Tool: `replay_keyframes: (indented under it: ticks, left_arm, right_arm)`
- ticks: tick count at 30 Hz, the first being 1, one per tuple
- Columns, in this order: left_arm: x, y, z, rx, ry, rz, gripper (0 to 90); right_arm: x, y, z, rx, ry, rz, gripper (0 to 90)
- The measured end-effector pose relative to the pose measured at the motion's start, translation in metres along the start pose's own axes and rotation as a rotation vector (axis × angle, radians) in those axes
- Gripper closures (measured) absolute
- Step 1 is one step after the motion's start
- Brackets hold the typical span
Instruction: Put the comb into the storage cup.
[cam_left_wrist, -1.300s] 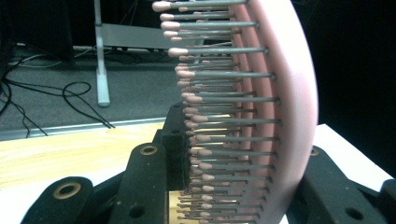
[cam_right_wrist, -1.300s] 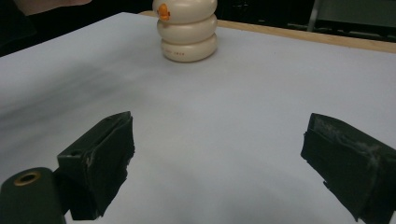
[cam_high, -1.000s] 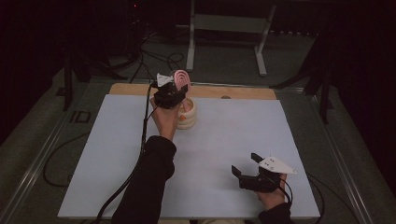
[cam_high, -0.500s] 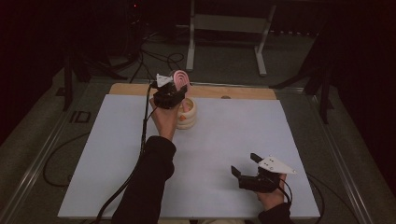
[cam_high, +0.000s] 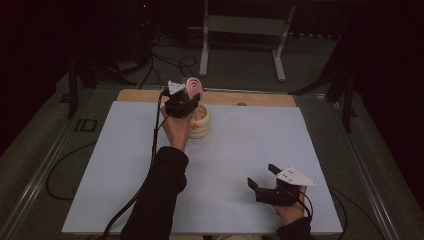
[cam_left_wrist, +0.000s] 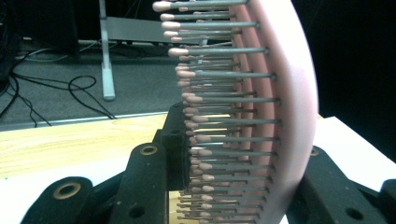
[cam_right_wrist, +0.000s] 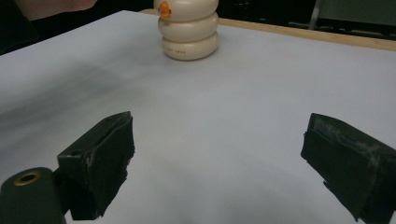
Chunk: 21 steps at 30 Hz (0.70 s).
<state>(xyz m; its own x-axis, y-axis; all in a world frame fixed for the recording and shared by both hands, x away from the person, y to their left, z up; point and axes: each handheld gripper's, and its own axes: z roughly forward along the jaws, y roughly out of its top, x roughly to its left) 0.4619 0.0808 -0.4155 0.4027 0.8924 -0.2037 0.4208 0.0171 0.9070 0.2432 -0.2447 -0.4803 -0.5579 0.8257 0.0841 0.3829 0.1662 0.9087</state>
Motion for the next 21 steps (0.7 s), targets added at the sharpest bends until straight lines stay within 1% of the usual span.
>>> replay_keyframes:
  ticks: [3, 7, 9, 18, 19, 21]
  left_arm:
    - [0.001, -0.003, 0.0, -0.005, -0.003, -0.012, 64.5]
    - [0.009, -0.008, 0.0, 0.0, 0.001, -0.054, 64.5]
    - [0.012, -0.01, 0.0, 0.004, 0.004, -0.061, 64.5]
    - [0.013, -0.01, -0.001, 0.004, -0.001, -0.065, 64.4]
    - [0.01, -0.011, 0.001, 0.005, -0.011, -0.064, 64.4]
    - [0.009, -0.011, 0.002, 0.003, -0.013, -0.066, 64.4]
  right_arm:
    - [0.0, 0.0, 0.0, 0.0, 0.0, -0.001, 8.9]
    - [0.0, 0.0, 0.0, 0.001, -0.001, 0.0, 8.9]
    - [0.0, 0.0, 0.0, 0.001, 0.0, 0.0, 8.9]
    - [0.001, 0.0, 0.001, 0.003, 0.003, -0.002, 8.9]
    - [0.001, 0.0, 0.001, 0.003, 0.003, -0.002, 8.9]
    - [0.001, 0.0, 0.0, 0.001, 0.001, -0.001, 8.9]
